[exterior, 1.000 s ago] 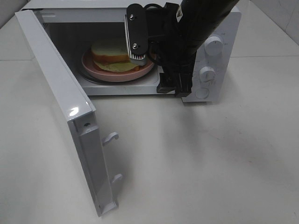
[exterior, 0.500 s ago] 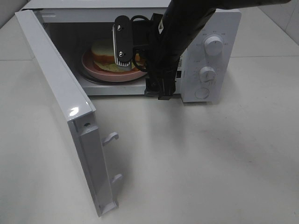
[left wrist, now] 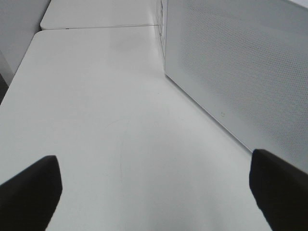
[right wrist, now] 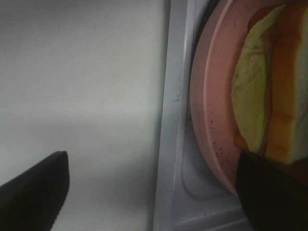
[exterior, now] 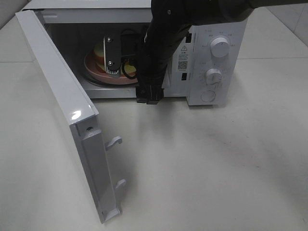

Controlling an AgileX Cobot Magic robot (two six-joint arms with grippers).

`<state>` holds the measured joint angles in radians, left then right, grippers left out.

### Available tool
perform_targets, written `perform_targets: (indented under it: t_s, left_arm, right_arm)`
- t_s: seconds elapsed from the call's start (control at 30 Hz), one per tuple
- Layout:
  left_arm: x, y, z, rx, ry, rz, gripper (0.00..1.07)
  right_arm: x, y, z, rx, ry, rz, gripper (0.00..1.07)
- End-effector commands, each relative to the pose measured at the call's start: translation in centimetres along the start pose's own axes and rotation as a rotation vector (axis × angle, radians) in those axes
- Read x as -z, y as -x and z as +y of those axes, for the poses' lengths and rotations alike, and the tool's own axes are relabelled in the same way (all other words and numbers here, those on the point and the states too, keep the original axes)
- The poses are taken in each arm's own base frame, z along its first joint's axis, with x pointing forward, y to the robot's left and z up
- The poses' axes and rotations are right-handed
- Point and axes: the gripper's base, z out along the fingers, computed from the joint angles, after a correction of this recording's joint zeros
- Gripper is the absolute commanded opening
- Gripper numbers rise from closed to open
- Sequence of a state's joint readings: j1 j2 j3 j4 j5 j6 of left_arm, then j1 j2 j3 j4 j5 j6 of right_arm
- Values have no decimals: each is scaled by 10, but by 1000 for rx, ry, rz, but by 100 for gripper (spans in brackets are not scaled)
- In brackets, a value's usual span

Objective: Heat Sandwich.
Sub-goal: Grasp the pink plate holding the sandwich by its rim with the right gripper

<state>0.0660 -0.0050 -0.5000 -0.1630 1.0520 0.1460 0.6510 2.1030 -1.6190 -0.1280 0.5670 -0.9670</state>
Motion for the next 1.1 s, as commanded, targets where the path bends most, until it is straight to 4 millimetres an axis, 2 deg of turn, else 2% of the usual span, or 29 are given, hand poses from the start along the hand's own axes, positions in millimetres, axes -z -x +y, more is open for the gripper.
perform_targets:
  t_s: [0.03,0.4,0.67,0.97,1.1]
  left_arm:
    - [3,-1,0,0,7,-37,104]
    - [3,-1,0,0,7,-37,104]
    - [3,-1,0,0,7,-37,104]
    - [3,-1,0,0,7,-37,104]
    - [3,-1,0,1,6,-38,104]
  right_arm:
    - [-12,5,-5,-6,-5,-3,90]
    - [-40,13,-20,8,-23,11,90]
    - [-47,17,-32,10,-39,26,89]
    - [-57,17,-30,31,-30,33,89]
    - [-67,20,-33,48,-33,32,88]
